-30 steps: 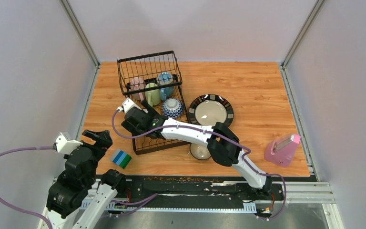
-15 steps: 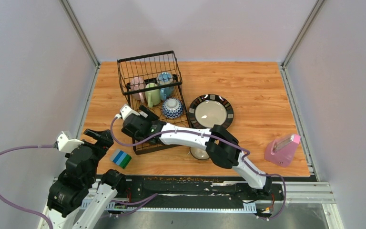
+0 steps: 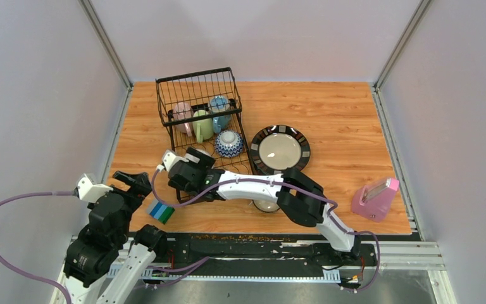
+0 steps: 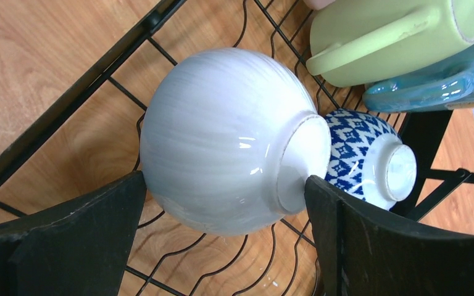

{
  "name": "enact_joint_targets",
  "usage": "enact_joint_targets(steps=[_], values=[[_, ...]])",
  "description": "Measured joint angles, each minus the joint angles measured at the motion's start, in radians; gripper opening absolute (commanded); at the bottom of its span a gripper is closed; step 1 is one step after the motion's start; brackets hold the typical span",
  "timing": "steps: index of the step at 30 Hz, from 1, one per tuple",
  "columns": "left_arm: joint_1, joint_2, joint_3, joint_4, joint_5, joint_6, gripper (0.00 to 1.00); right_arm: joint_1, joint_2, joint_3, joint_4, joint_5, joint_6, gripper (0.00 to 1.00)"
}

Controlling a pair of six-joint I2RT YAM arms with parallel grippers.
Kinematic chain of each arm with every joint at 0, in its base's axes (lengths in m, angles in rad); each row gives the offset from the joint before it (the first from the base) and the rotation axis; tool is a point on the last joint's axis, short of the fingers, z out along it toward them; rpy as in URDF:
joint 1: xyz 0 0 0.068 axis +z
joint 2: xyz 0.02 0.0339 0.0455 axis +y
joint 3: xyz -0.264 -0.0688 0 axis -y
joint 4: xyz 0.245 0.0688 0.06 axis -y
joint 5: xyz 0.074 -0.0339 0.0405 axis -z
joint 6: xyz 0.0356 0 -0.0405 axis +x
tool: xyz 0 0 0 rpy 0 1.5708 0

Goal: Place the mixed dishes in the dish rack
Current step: Turn the bowl upside down on the dish rack.

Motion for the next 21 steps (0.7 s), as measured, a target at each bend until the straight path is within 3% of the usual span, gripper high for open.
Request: enact_joint_targets(steps=[5, 14, 21], values=[[0.000, 0.000, 0.000, -0.001, -0.002, 0.000, 1.00, 0.019, -0.077, -0.143, 0.122, -0.036, -0.051, 1.00], [0.000, -0.011, 0.000, -0.002, -0.008, 0.000, 1.00, 0.019, -0.094, -0.172, 0.152, -0.071, -0.046, 1.00], [0.000, -0.017, 0.000, -0.008, -0.012, 0.000, 1.00, 0.002, -0.160, -0.226, 0.093, -0.143, 0.127, 0.85]])
